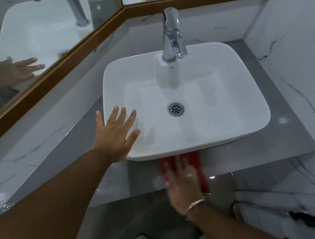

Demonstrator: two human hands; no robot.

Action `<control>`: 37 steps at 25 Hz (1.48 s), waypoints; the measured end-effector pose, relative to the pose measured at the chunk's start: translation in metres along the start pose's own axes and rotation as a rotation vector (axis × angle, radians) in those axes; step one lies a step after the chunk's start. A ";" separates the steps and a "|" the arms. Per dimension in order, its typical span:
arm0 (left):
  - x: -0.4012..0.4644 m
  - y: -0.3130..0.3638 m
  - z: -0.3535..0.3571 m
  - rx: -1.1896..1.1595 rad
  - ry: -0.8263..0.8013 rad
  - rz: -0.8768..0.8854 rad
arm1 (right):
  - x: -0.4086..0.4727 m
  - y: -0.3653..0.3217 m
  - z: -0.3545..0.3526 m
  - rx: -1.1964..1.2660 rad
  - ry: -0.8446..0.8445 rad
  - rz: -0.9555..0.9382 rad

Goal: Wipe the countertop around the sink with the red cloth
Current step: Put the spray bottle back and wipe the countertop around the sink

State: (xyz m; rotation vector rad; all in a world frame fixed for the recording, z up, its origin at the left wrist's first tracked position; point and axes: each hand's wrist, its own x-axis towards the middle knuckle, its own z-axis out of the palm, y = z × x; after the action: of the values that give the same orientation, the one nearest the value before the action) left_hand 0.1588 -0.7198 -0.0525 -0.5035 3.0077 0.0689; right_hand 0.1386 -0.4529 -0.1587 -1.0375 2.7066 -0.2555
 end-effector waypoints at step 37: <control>-0.073 -0.236 0.118 -0.017 -0.052 0.274 | 0.054 -0.140 0.028 -0.334 -0.262 -1.073</control>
State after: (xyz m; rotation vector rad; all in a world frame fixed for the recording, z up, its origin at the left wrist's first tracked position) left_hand 0.3142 -0.9125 -0.1697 -0.0855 3.0056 0.1239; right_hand 0.1961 -0.5945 -0.1593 -2.3340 1.7449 0.1702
